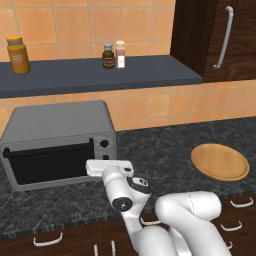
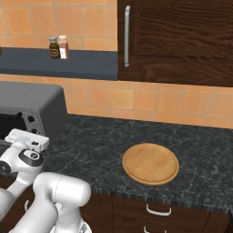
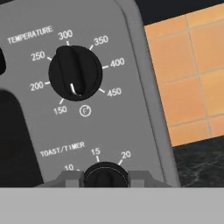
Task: Pick up the kebab skewer and baguette bread, and place them inside the toaster oven. Close the toaster oven door and start by setting the timer.
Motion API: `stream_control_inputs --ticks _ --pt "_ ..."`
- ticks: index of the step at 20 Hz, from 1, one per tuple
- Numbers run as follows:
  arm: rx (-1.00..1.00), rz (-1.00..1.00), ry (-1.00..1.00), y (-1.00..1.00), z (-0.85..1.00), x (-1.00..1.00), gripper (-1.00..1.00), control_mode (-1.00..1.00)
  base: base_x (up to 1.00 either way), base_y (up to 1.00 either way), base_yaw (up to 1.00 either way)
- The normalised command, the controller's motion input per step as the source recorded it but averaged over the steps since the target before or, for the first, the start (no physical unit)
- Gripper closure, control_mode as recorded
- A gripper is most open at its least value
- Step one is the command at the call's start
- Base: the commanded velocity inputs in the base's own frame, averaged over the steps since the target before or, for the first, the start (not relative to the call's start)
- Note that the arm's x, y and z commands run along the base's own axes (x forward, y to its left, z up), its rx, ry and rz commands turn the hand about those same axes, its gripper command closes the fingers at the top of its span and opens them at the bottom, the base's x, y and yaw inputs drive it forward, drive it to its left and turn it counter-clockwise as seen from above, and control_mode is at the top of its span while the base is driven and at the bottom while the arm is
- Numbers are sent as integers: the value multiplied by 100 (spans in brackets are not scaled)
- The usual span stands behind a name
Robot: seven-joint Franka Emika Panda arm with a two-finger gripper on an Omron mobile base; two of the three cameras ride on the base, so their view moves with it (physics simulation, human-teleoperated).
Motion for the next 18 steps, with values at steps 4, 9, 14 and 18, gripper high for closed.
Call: stream_control_inputs --ticks 4,9,14,18 --pt "24 -4 -4 -3 0 -1 100 -100 0 0 0" --pt "27 -5 -3 -4 0 0 100 -100 0 0 0" --pt "27 -6 -1 -1 0 0 100 -100 0 0 0" --pt "27 -7 0 -2 0 0 100 -100 0 0 0"
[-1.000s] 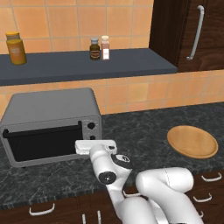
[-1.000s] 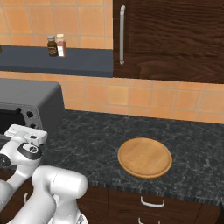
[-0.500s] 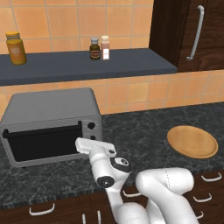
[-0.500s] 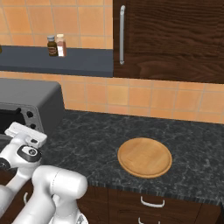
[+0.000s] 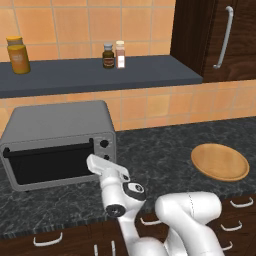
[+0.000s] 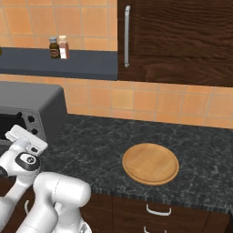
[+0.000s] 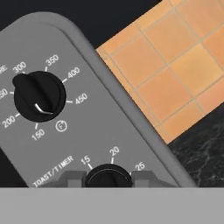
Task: Pick up the kebab skewer and baguette bread, and place them inside the toaster oven. Close the toaster oven door and start by setting the timer.
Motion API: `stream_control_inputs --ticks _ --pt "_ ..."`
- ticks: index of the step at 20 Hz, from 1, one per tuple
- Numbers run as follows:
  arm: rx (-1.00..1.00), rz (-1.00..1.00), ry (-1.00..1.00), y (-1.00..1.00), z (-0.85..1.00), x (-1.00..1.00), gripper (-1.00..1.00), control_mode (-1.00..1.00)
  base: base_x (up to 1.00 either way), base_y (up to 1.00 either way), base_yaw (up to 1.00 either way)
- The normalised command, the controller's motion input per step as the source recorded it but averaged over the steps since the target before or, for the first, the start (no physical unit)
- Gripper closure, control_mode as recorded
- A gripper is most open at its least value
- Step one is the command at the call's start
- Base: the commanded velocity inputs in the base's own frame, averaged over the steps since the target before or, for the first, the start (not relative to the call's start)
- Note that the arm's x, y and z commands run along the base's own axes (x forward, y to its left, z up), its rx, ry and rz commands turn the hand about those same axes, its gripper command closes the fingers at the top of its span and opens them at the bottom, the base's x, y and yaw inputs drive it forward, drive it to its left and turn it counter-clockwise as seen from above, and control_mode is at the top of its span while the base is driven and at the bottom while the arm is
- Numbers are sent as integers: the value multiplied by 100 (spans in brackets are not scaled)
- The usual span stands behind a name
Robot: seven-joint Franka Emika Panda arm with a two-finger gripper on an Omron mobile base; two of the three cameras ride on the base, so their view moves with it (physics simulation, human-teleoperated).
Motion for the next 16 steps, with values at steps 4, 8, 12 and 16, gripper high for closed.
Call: stream_control_inputs --ticks 4,8,12,16 --pt "27 -7 -1 -2 0 0 100 -100 0 0 0" --pt "29 -8 -2 -4 0 0 100 -100 0 0 0" --pt "29 -9 -2 -3 0 0 100 -100 0 0 0" --pt "31 -11 -1 -5 9 0 100 -100 0 0 0"
